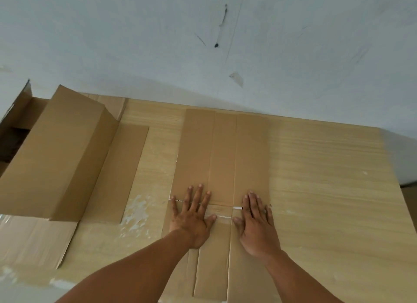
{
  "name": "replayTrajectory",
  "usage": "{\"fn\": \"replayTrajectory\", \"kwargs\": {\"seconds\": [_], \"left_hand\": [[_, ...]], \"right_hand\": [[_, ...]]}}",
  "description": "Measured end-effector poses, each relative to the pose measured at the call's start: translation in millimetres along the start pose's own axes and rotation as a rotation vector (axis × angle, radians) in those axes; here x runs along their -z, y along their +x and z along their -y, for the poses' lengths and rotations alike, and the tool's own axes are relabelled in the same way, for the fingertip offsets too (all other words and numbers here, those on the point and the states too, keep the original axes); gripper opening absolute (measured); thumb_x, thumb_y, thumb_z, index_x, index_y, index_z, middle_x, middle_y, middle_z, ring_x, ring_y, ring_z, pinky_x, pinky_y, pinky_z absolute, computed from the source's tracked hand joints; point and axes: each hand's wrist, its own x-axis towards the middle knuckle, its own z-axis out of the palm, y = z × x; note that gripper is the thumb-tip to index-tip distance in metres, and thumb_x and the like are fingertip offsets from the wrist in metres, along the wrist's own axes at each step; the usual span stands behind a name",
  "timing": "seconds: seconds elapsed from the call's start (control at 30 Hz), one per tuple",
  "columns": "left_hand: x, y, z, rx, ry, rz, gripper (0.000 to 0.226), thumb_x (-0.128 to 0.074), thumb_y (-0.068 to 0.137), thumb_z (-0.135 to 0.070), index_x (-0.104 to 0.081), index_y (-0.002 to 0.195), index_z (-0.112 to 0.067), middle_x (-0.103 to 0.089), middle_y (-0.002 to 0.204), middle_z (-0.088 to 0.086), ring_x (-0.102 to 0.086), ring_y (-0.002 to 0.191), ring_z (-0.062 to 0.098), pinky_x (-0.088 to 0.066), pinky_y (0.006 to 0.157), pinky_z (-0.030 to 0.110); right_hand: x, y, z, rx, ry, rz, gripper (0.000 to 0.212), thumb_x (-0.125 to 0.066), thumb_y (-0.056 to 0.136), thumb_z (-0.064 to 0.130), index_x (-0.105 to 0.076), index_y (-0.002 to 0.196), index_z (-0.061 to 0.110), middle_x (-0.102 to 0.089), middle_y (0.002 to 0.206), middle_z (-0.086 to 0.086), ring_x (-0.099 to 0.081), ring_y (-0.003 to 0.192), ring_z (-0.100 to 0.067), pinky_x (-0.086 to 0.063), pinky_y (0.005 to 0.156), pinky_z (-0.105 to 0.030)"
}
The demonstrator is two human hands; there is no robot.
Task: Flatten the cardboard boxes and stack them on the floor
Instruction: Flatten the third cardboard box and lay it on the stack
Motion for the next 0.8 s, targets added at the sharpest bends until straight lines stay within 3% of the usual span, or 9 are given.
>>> {"fn": "replayTrajectory", "kwargs": {"seconds": [0.07,0.17,0.27,0.33,0.43,0.53,0.63,0.8], "left_hand": [[5,0,-2,0.014,-0.015,0.036,0.068,-0.005,0.096,-0.064,0.033,0.145,-0.036,0.049,0.147,-0.01,0.043,0.138,0.018,0.012,0.109,0.072],[12,-3,0,0.044,-0.126,0.0,0.072,-0.018,0.096,-0.065,0.025,0.148,-0.04,0.045,0.151,-0.009,0.035,0.144,0.022,0.004,0.111,0.074],[15,-10,12,0.25,-0.414,-0.162,0.093,-0.051,0.086,-0.067,0.001,0.156,-0.033,0.025,0.162,0.006,0.014,0.149,0.04,-0.01,0.12,0.059],[17,-11,21,0.318,-0.514,-0.228,0.095,-0.068,0.079,-0.06,-0.017,0.153,-0.03,0.005,0.163,0.014,-0.001,0.149,0.038,-0.023,0.12,0.051],[27,-11,29,0.351,-0.643,-0.29,0.084,-0.076,0.076,-0.034,-0.032,0.146,-0.023,-0.025,0.15,0.012,-0.024,0.14,0.031,-0.041,0.109,0.044],[35,-12,38,0.425,-0.772,-0.306,0.092,-0.078,0.072,-0.025,-0.029,0.149,-0.016,-0.033,0.142,0.012,-0.037,0.132,0.032,-0.044,0.103,0.043],[38,-14,48,0.496,-0.836,-0.276,0.095,-0.082,0.068,-0.023,-0.033,0.148,-0.011,-0.038,0.138,0.012,-0.048,0.12,0.031,-0.049,0.098,0.04],[39,-23,56,0.539,-1.043,-0.236,0.057,-0.081,0.071,-0.01,-0.061,0.124,-0.009,-0.064,0.102,0.004,-0.063,0.092,0.024,-0.054,0.076,0.032]], "right_hand": [[7,-2,2,-0.033,0.015,-0.006,0.069,-0.02,0.098,0.058,-0.027,0.152,0.016,-0.01,0.163,-0.001,-0.022,0.147,-0.022,-0.004,0.117,-0.043],[16,-5,6,-0.172,0.11,0.014,0.075,-0.031,0.09,0.07,-0.009,0.155,0.038,0.014,0.164,-0.005,0.0,0.152,-0.023,-0.008,0.12,-0.043],[29,-12,11,-0.38,0.223,-0.021,0.093,-0.048,0.076,0.079,-0.017,0.153,0.037,0.004,0.162,-0.012,-0.007,0.15,-0.027,-0.028,0.113,-0.043],[37,-10,16,-0.424,0.22,0.001,0.099,-0.054,0.072,0.079,-0.017,0.152,0.035,-0.006,0.157,-0.011,-0.014,0.145,-0.029,-0.036,0.105,-0.045],[47,-3,17,-0.492,0.264,0.02,0.113,-0.067,0.065,0.074,-0.01,0.152,0.031,-0.019,0.144,-0.007,-0.027,0.131,-0.03,-0.046,0.093,-0.046],[52,2,14,-0.565,0.362,0.052,0.132,-0.079,0.06,0.066,0.001,0.153,0.018,-0.022,0.139,-0.01,-0.034,0.125,-0.034,-0.05,0.09,-0.047],[50,4,6,-0.605,0.42,0.062,0.111,-0.083,0.065,0.055,-0.021,0.145,0.009,-0.028,0.136,-0.016,-0.038,0.125,-0.038,-0.05,0.094,-0.048],[51,2,-8,-0.603,0.557,0.077,0.084,-0.079,0.078,0.032,-0.031,0.143,0.009,-0.039,0.135,-0.017,-0.041,0.127,-0.036,-0.046,0.096,-0.042]]}}
